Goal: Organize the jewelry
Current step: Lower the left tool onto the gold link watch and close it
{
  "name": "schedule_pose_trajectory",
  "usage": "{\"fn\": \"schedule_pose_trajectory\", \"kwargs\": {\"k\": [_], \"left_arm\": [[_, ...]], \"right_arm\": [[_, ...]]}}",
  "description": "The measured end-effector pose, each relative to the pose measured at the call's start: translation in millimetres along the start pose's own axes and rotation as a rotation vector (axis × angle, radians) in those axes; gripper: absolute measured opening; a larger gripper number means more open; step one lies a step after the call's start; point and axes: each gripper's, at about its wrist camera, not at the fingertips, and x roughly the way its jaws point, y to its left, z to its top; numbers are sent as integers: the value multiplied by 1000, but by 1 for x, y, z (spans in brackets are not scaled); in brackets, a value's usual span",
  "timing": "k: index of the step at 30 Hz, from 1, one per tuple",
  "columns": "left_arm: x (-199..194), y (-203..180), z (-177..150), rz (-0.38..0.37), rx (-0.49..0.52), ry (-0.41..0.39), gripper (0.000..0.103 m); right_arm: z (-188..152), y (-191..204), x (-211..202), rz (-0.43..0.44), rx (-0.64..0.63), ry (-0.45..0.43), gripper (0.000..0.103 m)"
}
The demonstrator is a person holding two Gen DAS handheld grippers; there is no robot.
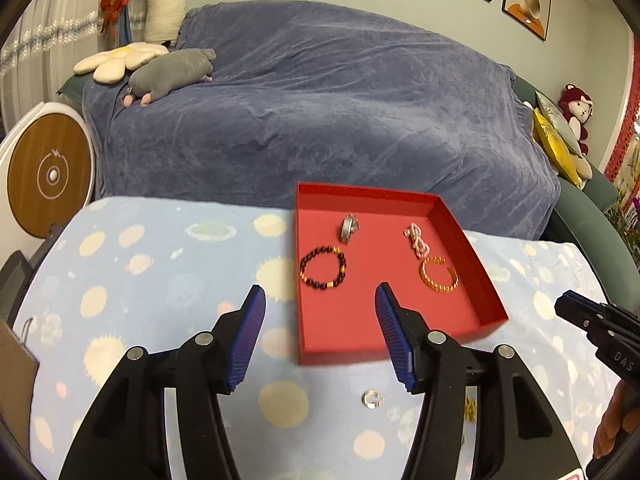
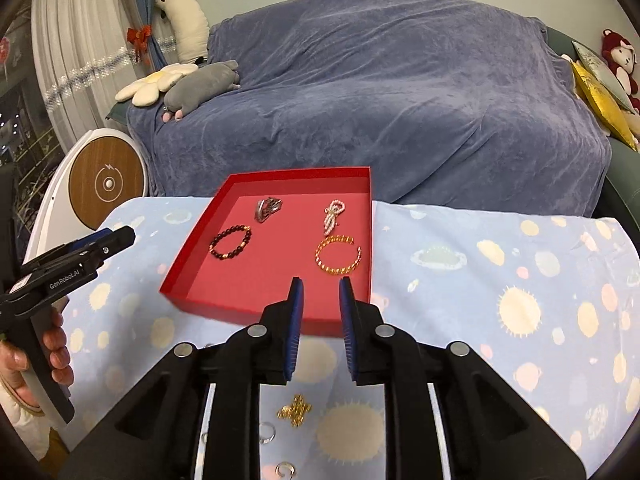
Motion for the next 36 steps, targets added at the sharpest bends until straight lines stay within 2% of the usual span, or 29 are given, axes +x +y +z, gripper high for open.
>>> {"fn": "schedule_pose_trajectory", "kwargs": {"k": [6,12,19,25,27,30,33,35,36], "left_arm": [[-21,-3,-58,-4,-8,63,55],[-15,-30,-107,-97,58,162,55],[9,-73,-131,-168,174,193,56],[32,-94,-138,-165,257,202,56],[38,-96,-141,-170,262,212,43],[41,-100,-145,-157,287,210,35],[41,-103,-147,-151,313,204,31],[41,-104,-148,-153,314,200,20],[41,-104,-147,-159,311,202,19]], "right_arm": [[-52,3,-26,-3,22,28,18],[-88,-1,-20,5,29,102,18],[-100,-6,-9,-5,26,138,18],[-105,-4,1,-5,14,168,18],[-105,-4,3,-6,10,174,18],[-106,-4,3,-8,3,176,19],[-105,-6,4,-11,8,175,25],[-105,-6,5,-12,10,176,25],[-104,-6,5,-11,12,176,25]]}}
